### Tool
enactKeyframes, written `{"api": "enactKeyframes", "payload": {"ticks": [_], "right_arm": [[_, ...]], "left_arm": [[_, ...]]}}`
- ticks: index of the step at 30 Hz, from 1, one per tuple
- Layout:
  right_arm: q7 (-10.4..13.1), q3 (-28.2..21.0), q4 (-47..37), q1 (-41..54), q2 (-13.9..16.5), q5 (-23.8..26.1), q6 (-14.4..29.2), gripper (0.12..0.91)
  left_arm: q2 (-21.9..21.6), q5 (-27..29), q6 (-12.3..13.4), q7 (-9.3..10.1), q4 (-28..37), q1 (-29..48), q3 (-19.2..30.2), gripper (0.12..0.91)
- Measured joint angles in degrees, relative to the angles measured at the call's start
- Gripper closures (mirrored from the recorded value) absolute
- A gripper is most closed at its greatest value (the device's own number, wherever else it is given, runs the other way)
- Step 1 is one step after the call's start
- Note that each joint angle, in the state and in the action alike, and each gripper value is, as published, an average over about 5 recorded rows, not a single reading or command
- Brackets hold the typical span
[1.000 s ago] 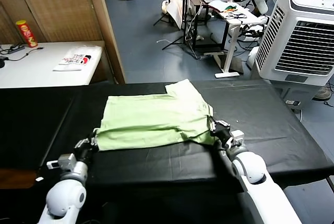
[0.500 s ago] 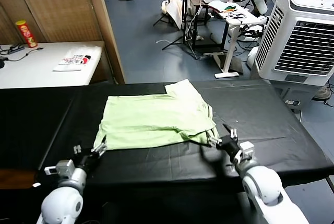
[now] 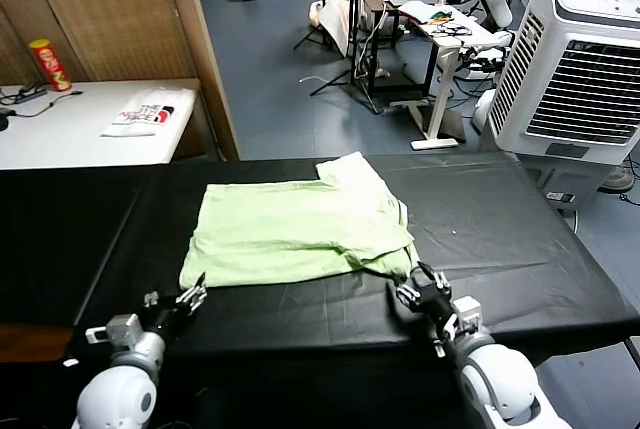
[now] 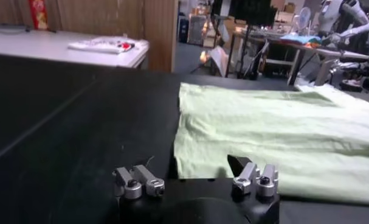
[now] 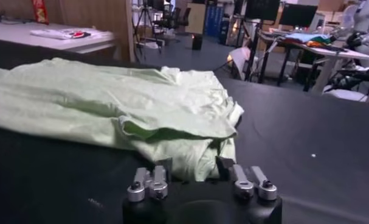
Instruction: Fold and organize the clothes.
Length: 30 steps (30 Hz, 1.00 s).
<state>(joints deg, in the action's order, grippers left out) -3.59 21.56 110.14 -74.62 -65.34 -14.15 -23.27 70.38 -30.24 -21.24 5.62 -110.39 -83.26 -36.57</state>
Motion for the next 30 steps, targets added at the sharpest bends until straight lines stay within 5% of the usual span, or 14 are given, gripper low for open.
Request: {"api": "enactKeyframes", "payload": {"ticks": [5, 8, 17, 30], "right_arm": [[0.49, 0.66, 1.18, 0.23, 1.27, -1.51, -1.66, 0.902], [1.56, 1.23, 2.55, -0.36, 2.27, -3.16, -4.13, 0.902], [5.84, 3.34, 9.65, -5.93, 5.39, -6.02, -10.75, 0.902], [6.98, 6.32, 21.37, -20.82, 4.06, -3.21, -12.78, 0.902]], "left_arm": [[-0.71, -0.15, -0.28, -0.75, 0.46, 0.55, 0.19, 0.796], [-1.45, 2.57, 0.41, -1.12, 0.45, 0.65, 0.49, 0.896], [-4.71, 12.75, 0.86, -1.15, -2.54, -2.1, 0.53, 0.904], [-6.42, 13.96, 0.97, -0.67, -12.31, -16.2, -2.93, 0.904]]}}
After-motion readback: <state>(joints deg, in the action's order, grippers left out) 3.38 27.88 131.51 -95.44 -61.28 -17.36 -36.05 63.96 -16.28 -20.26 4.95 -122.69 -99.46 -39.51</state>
